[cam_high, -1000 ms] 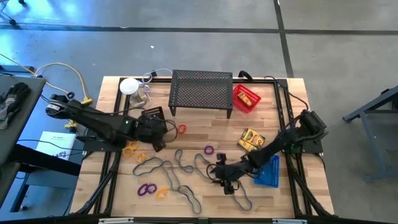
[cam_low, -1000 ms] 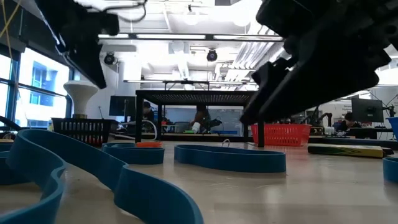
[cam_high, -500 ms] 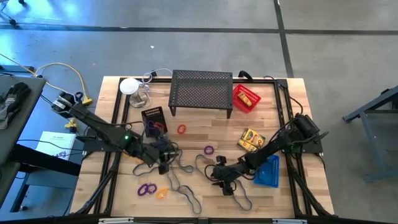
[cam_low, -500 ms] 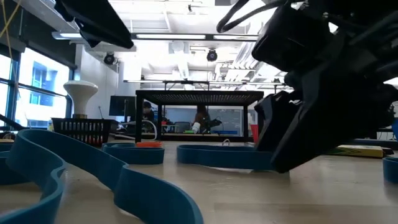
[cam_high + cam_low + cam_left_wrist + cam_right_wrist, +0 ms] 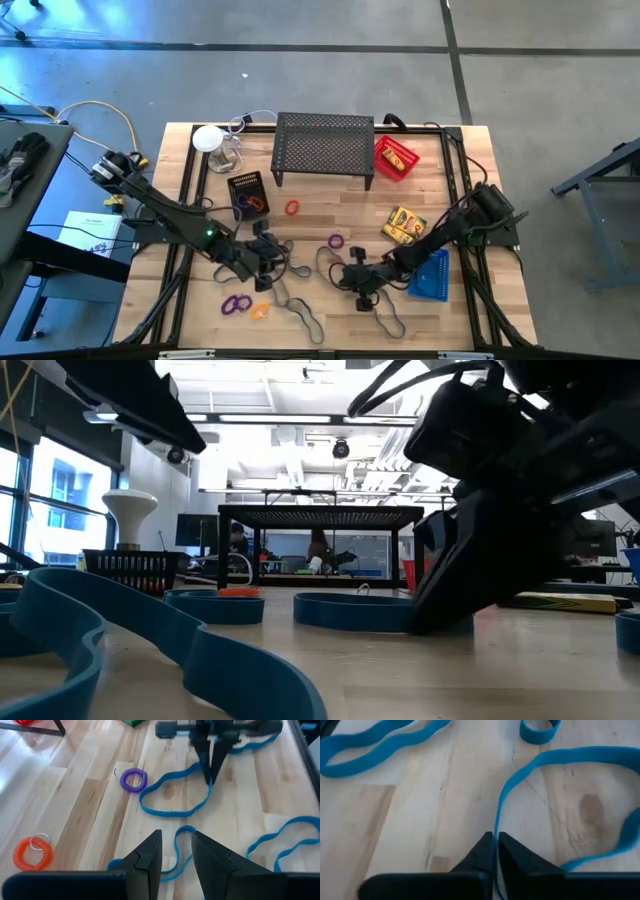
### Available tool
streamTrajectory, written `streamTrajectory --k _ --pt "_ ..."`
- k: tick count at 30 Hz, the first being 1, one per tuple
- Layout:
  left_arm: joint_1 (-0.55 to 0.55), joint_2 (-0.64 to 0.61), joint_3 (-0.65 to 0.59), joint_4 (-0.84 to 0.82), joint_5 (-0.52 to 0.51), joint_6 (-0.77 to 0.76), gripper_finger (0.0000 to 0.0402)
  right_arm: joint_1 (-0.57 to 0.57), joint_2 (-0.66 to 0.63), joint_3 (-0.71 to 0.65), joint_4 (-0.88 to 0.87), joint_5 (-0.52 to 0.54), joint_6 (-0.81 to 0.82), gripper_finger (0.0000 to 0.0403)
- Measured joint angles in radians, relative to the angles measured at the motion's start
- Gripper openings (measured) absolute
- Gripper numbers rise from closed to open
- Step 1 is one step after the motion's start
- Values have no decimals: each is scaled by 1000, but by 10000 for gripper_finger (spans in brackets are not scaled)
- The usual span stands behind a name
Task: Pick & Place Office Desk Supplies
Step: Put the blue rubber band into the blue basket
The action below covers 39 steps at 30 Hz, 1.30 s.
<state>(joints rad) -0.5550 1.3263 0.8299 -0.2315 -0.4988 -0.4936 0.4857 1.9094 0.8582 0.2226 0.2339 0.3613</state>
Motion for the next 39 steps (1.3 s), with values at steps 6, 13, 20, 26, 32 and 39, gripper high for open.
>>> streamTrajectory --k 6,13,20,26,32,39 --pt "0 9 0 2 0 18 99 23 -136 1 -42 41 -25 3" --pt "13 12 0 4 -2 76 99 96 -373 1 -213 185 46 3" --pt "21 13 -1 0 -2 94 99 255 -580 1 -461 331 407 3" --pt "26 13 -1 0 -3 106 99 423 -705 1 -515 463 450 3" --pt "31 13 -1 0 -3 106 99 557 -789 3 -616 499 629 3" --pt "31 13 -1 1 -3 106 99 640 -814 3 -716 470 869 3"
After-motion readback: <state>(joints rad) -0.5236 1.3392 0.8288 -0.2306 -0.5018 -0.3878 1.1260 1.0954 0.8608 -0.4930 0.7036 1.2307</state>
